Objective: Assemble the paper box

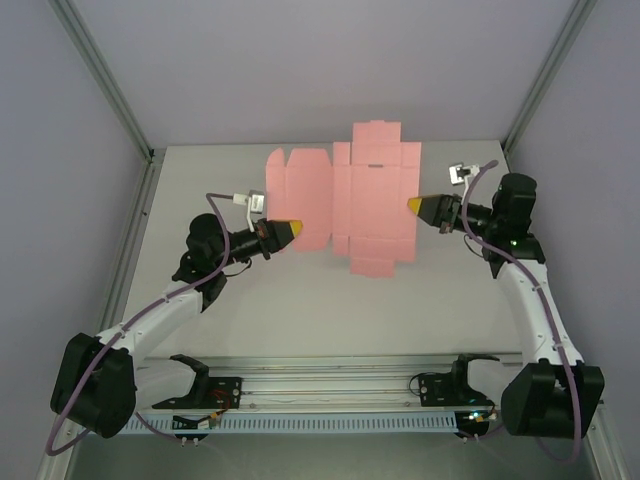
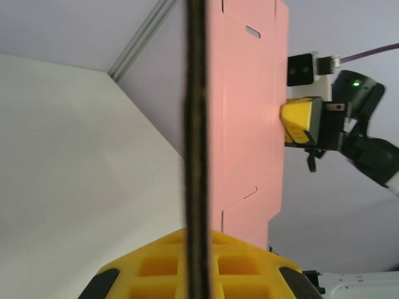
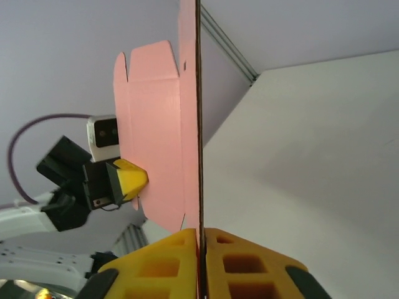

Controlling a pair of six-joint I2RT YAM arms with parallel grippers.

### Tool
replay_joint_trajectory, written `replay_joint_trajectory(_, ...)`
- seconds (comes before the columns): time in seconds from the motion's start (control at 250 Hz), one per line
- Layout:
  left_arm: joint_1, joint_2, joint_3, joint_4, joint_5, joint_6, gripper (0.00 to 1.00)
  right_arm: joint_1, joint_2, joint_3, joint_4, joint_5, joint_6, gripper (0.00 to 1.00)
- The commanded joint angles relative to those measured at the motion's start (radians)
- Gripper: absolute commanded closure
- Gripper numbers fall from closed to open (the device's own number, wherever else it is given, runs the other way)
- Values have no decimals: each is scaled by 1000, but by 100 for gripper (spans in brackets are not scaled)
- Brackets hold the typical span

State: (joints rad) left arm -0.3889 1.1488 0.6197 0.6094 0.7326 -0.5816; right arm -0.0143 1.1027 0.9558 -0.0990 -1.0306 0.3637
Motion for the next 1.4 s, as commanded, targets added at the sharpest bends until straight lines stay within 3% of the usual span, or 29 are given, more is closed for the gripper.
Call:
replay_joint_trajectory(0.0, -13, -7, -8, 28, 20, -14, 100, 106, -18, 89, -250, 212, -179, 96)
replay_joint_trajectory(0.072, -18, -5, -2, 28, 25, -18, 100, 168, -11, 139, -329, 427, -211, 100)
replay_joint_trajectory(0.307, -37, -5, -12, 8, -23, -24, 100, 444, 110, 313, -536, 1199, -359, 100)
replay_joint_trajectory(0.527, -51, -22, -38, 0, -68, -48, 100, 570, 313, 426, -553, 1645, -406, 100)
replay_joint_trajectory(0.595, -57, -21, -48, 6, -89, -58, 100, 589, 359, 461, -545, 1646, -410, 100)
replay_joint_trajectory(0.763, -85, 7, -74, -35, -205, -78, 100, 599, 373, 483, -483, 1454, -426, 97)
replay_joint_trajectory(0.883, -128, 24, -78, -255, -568, -149, 100, 599, 365, 500, -470, 1388, -456, 98)
replay_joint_trajectory(1.042, -262, 45, -48, -348, -831, -129, 100, 602, 404, 544, -527, 1265, -468, 99)
replay_joint_trajectory(1.238, -282, 77, -28, -350, -833, -134, 96, 618, 413, 545, -512, 1157, -519, 98)
replay_joint_trajectory(1.33, -282, 110, -4, -411, -841, -132, 87, 618, 416, 558, -515, 1170, -583, 99)
replay_joint_trajectory(1.398, -281, 98, 7, -484, -875, -115, 86, 617, 417, 567, -516, 1224, -663, 100)
